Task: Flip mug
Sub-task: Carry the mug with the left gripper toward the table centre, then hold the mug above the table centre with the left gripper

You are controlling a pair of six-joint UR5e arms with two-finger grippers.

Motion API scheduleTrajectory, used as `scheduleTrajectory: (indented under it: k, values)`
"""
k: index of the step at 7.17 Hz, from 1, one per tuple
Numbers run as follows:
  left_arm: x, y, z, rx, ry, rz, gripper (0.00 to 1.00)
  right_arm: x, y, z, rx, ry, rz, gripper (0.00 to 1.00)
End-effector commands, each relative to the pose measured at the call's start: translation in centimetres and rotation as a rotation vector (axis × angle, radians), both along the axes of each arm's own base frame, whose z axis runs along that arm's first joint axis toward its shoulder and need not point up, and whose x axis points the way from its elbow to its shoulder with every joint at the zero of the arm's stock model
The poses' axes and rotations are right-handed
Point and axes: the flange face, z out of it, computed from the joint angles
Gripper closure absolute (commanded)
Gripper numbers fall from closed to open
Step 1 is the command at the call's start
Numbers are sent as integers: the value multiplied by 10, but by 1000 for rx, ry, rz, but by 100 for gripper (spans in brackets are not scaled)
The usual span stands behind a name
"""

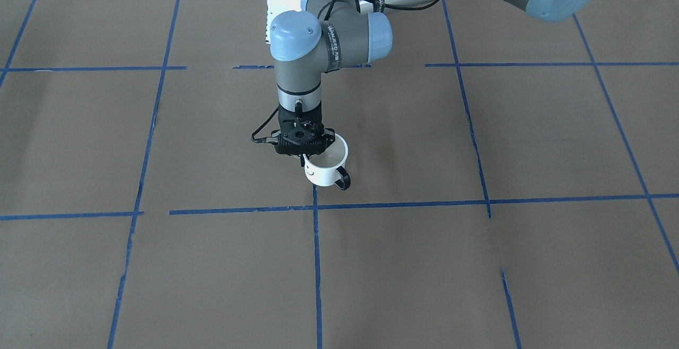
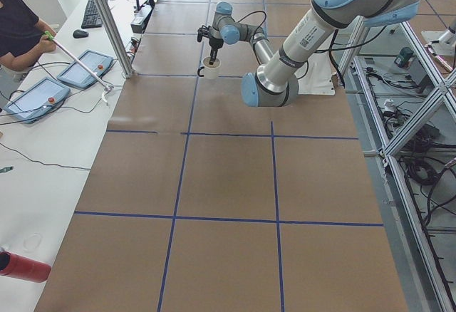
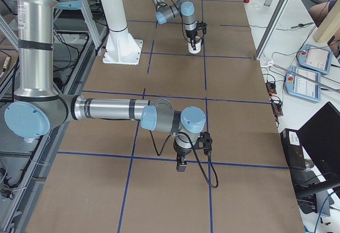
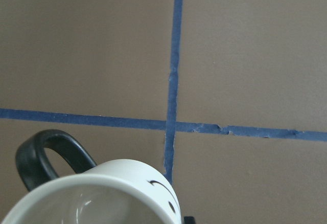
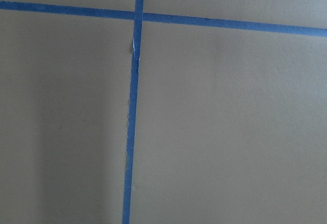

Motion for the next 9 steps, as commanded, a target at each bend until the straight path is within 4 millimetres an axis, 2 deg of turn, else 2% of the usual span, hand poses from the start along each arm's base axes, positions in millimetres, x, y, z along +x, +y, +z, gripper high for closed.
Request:
scheduleTrajectory:
  k: [1, 9]
  values:
    - [17, 6, -3, -47, -27, -8, 100, 0, 0, 0, 0, 0, 0, 0]
    - [33, 10, -4, -60, -51, 5, 100, 0, 0, 0, 0, 0, 0, 0]
